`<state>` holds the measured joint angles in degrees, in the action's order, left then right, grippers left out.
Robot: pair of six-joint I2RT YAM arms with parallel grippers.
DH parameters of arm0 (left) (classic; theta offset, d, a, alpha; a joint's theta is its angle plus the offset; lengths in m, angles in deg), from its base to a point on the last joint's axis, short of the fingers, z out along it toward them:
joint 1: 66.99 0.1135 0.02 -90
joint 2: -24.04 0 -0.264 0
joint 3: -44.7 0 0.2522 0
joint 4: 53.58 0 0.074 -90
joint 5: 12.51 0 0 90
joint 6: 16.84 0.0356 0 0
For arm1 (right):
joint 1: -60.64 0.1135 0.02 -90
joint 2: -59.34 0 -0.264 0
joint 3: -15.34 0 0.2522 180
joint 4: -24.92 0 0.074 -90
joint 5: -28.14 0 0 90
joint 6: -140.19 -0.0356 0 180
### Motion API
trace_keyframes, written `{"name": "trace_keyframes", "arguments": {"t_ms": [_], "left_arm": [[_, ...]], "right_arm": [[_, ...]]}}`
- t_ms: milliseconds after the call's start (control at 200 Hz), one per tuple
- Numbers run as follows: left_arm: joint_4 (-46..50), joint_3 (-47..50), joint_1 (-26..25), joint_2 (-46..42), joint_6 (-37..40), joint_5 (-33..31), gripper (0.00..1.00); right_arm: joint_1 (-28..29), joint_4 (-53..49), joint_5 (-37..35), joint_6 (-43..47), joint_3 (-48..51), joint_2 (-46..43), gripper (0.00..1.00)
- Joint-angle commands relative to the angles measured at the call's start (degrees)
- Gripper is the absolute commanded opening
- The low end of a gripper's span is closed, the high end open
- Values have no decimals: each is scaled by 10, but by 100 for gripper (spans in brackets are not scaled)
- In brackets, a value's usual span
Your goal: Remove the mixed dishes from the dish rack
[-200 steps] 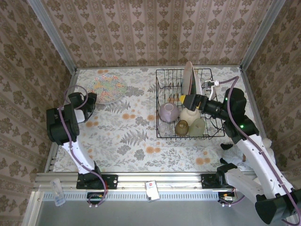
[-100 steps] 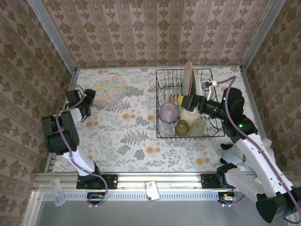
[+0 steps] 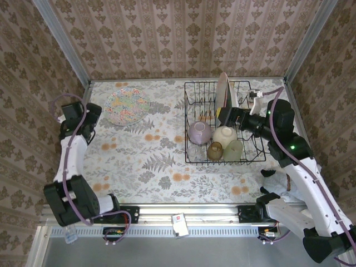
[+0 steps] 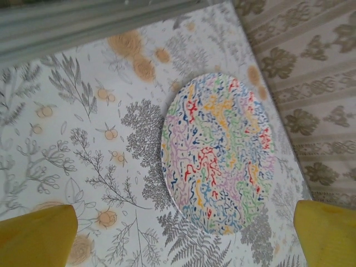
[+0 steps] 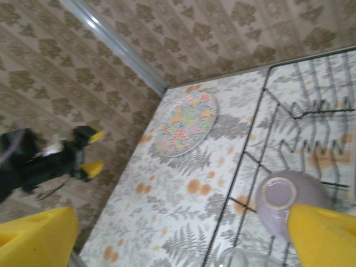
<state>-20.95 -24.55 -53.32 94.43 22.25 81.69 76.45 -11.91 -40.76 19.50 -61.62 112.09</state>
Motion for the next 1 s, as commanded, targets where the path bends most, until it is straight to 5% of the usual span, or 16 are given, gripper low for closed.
{"name": "trace_keyframes", "arguments": {"t_ms": [0,190,355,530,725,995], "left_arm": [[65,-39,-14,-62,112,-5,100],[55,-52,-70,-120,242,112,100],[-45,-5,-134,-164,268,263,100],[-110,25,-217,-182,320,340,100],[-196,93,-287,-198,333,356,100],[-224,126,-298,-196,316,302,100]], "right_arm": [[4,-91,-116,27,-45,15,94],[15,-109,-150,16,-70,54,91],[58,-130,-228,7,-102,109,91],[84,-129,-271,-18,-114,157,92],[90,-111,-306,-50,-109,182,91],[95,-124,-337,-63,-131,222,89]]}}
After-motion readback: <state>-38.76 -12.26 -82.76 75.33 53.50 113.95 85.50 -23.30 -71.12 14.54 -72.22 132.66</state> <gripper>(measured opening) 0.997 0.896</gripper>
